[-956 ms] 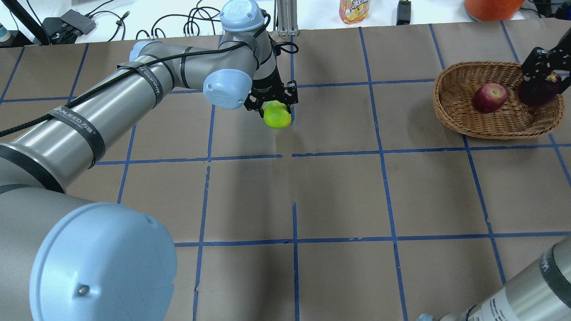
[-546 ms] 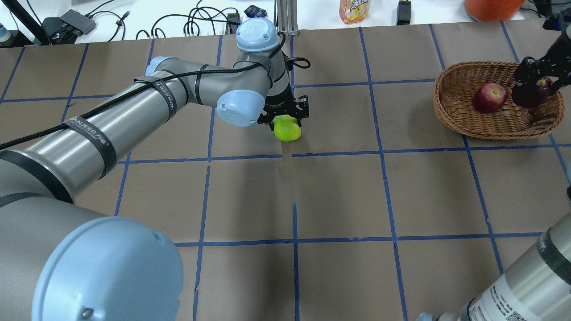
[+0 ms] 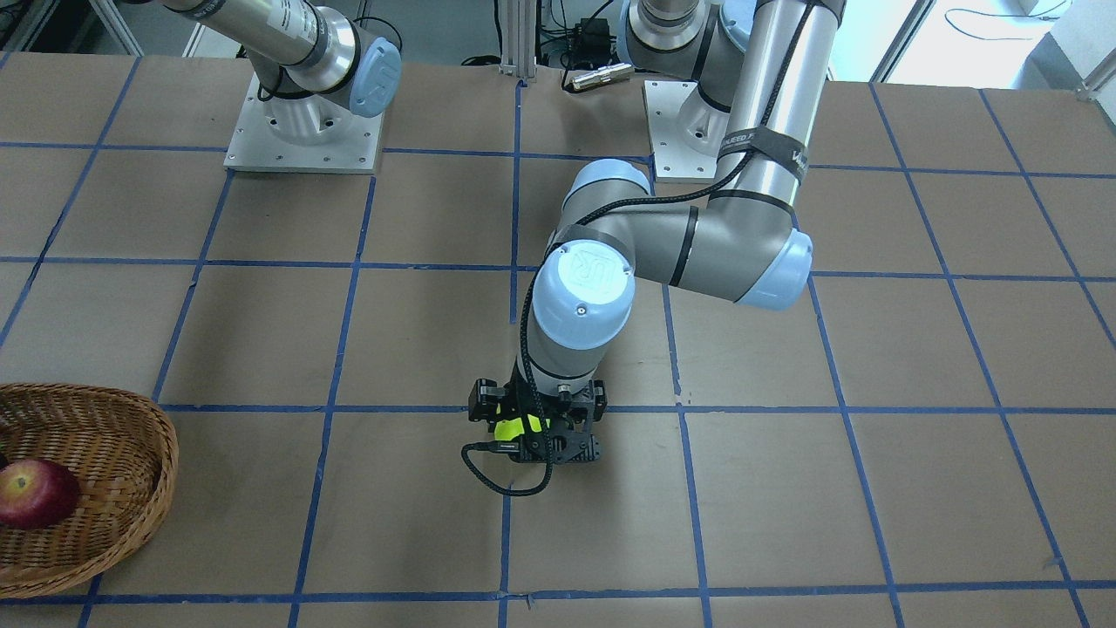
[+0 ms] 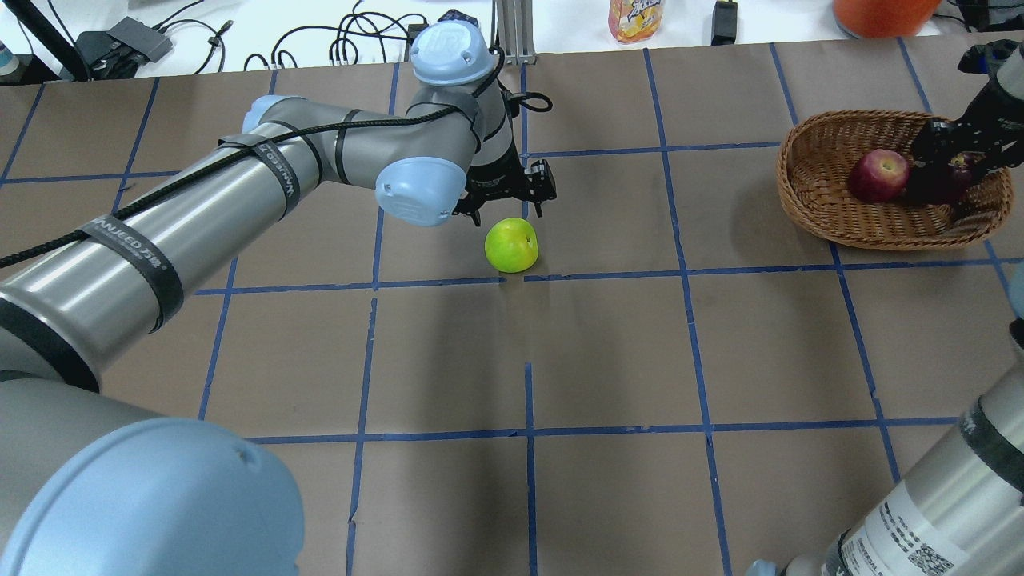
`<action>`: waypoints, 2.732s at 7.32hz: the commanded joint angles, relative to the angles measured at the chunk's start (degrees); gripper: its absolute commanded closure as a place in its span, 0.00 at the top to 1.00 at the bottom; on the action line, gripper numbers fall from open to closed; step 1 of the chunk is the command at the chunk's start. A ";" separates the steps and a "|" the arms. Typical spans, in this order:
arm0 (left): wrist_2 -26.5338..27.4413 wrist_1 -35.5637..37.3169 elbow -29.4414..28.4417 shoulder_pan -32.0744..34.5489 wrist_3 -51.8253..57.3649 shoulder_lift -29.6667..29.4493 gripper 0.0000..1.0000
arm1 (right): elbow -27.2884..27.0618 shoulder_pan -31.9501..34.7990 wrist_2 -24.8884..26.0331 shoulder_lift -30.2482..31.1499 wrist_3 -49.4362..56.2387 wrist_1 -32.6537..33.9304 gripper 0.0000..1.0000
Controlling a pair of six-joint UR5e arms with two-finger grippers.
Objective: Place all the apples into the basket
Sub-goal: 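Raise the left gripper away while the right gripper moves over the green apple, then lower the right gripper onto the green apple, close it and lift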
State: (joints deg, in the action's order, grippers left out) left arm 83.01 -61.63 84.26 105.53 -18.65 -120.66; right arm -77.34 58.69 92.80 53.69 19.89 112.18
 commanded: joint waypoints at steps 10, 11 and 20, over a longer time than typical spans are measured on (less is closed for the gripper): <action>6.81 -26.51 -2.44 -14.64 18.56 21.85 1.00 | 0.35 24.67 -2.54 15.13 -28.45 -20.33 1.00; 6.73 -27.66 -0.87 -15.69 18.73 23.70 1.00 | 0.35 29.15 -3.32 14.69 -36.07 -19.99 1.00; 6.99 -26.79 0.29 -16.50 18.73 24.86 1.00 | 0.53 47.82 -12.99 1.33 -53.20 -2.23 1.00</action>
State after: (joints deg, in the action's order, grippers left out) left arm 90.06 -88.48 84.55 89.14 0.09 -95.73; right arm -76.73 105.70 81.44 55.40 -33.48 109.78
